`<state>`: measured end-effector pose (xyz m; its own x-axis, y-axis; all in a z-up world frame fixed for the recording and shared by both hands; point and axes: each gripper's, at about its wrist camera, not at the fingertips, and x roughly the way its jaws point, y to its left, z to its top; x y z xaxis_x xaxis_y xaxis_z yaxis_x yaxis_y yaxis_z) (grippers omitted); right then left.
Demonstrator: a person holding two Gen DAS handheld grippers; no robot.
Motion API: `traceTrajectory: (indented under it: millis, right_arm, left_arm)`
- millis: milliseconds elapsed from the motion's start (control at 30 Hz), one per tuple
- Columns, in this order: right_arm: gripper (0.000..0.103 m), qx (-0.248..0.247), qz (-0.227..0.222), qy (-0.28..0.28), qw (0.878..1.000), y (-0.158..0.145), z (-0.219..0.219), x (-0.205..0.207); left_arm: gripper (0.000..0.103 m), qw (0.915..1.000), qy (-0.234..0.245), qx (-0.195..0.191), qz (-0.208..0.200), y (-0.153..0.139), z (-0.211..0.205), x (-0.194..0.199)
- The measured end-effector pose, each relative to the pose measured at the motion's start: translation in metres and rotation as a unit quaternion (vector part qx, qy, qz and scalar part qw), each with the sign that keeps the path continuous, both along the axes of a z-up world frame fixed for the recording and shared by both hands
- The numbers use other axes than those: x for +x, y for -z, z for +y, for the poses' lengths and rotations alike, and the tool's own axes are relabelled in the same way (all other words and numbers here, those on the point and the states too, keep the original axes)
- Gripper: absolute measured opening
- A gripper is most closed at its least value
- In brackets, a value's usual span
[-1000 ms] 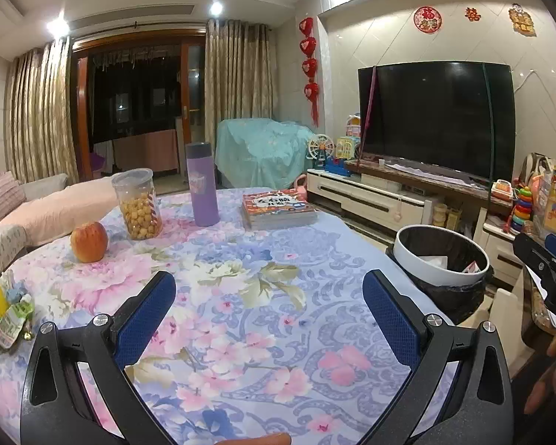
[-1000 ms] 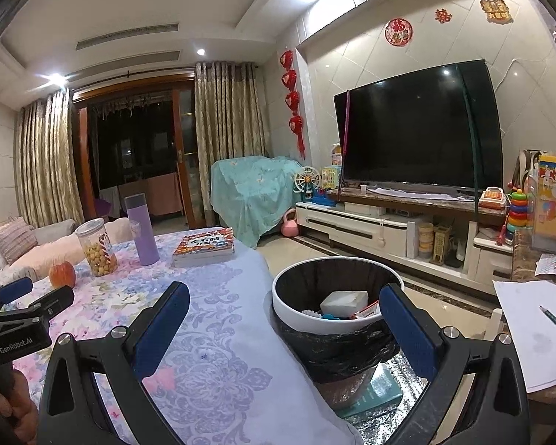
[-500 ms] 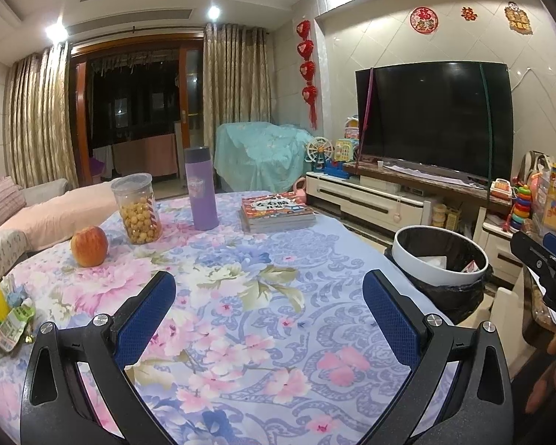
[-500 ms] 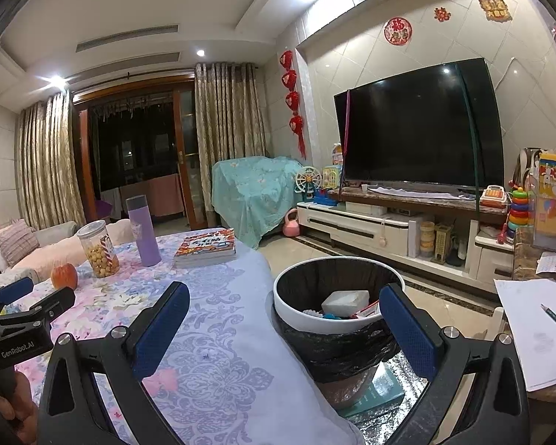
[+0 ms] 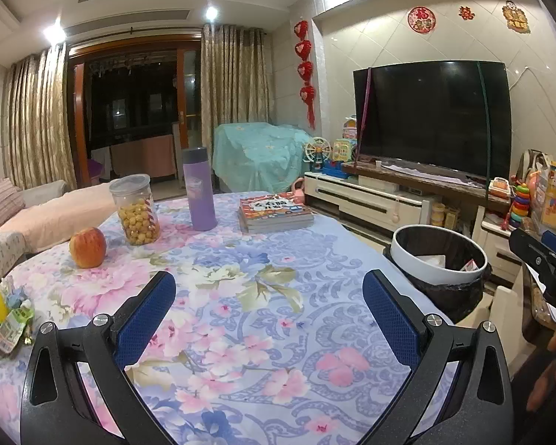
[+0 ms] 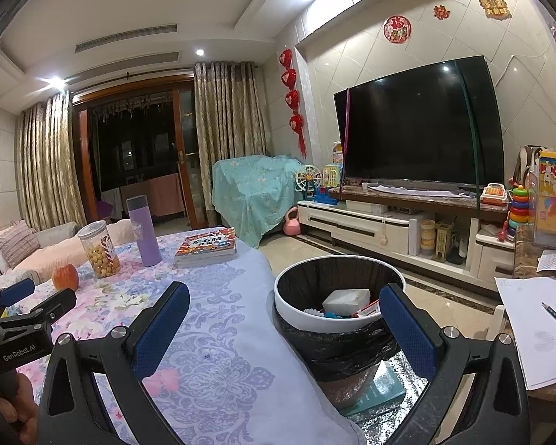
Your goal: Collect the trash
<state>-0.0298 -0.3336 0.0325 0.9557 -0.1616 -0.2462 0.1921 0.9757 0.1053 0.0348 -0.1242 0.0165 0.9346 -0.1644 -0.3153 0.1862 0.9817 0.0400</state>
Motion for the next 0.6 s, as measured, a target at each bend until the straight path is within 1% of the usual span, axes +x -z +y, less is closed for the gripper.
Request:
traceTrajectory:
  millis: [600]
  right_arm:
    - [0.103, 0.002, 0.007, -0.004, 1.000, 0.0018, 0.0030, 0.0028]
  left_arm:
    - [0.103, 0.9999, 0.001, -0.002, 0.011, 0.0057, 0.0043, 0.0088]
